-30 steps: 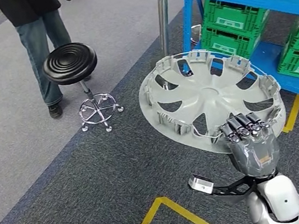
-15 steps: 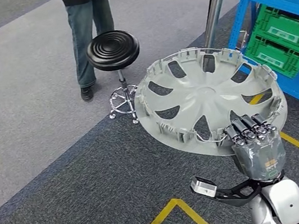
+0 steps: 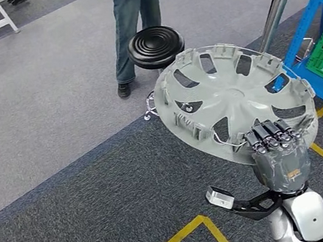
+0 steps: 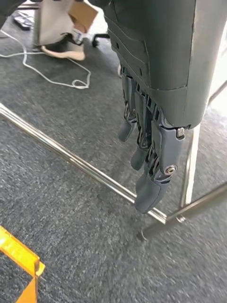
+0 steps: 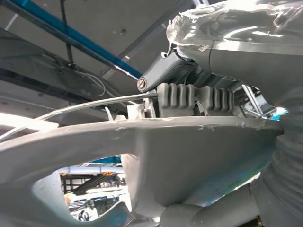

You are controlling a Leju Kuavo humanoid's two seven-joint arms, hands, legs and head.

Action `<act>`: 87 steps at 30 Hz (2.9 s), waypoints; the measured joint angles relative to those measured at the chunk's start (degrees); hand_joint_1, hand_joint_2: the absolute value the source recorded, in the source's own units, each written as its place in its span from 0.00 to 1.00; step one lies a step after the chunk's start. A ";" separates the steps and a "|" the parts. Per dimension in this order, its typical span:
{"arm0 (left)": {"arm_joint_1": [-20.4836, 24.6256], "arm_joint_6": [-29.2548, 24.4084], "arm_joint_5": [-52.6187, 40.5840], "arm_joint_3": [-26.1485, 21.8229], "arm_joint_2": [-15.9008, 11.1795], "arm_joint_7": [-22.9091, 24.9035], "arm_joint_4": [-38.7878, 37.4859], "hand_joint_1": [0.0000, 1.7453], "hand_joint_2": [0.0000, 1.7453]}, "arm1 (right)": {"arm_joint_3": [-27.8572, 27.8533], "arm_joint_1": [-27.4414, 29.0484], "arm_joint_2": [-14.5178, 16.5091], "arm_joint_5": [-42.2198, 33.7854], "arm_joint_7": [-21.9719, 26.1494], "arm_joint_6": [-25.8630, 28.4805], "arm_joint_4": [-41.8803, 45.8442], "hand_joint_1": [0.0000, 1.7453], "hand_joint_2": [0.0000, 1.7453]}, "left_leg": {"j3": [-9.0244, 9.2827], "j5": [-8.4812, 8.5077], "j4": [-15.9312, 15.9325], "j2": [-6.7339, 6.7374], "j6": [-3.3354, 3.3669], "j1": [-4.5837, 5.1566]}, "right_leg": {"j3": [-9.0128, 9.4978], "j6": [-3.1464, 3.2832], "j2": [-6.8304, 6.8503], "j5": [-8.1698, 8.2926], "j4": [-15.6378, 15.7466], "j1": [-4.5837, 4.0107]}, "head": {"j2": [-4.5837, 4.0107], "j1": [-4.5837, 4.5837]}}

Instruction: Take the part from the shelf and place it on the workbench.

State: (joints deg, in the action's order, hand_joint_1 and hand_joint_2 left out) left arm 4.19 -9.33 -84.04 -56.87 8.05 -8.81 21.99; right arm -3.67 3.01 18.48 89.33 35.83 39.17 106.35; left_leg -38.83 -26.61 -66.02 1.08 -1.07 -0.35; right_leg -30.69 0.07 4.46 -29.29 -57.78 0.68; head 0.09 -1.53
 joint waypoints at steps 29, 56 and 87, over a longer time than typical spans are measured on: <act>-0.88 0.89 -0.14 0.00 -0.68 0.41 -0.44 0.00 1.00 | -0.46 0.55 0.89 0.00 -0.81 0.00 0.45 1.00 1.00 | -3.06 -3.32 -5.23 -1.31 -0.20 -0.20 | -0.59 0.44 -1.22 0.71 0.43 -0.32 | 0.00 -0.03; -0.93 2.16 -0.16 -0.35 -1.66 1.44 -1.00 0.00 1.00 | -0.17 0.63 0.93 0.01 -1.14 0.04 -0.01 1.00 1.00 | -1.46 -4.19 -2.28 -2.16 -0.05 0.20 | -0.98 0.27 -4.58 1.32 0.73 0.11 | 0.00 0.06; -0.71 3.10 -0.48 -1.64 -2.78 5.01 -1.34 0.00 1.00 | -0.61 0.11 1.04 0.00 0.95 0.07 -1.17 1.00 1.00 | -2.03 -5.29 -4.43 -2.13 -0.06 0.16 | -1.01 -0.10 -3.61 0.59 0.15 0.42 | 0.00 0.23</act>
State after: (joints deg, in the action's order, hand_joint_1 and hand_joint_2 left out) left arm 3.48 -6.23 -84.52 -58.51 5.28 -3.80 20.64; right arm -4.28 3.13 19.52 89.33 36.79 39.23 105.17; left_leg -40.86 -31.90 -70.45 -1.05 -1.13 -0.19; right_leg -31.70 -0.03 0.86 -28.70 -57.64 1.09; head 0.09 -1.30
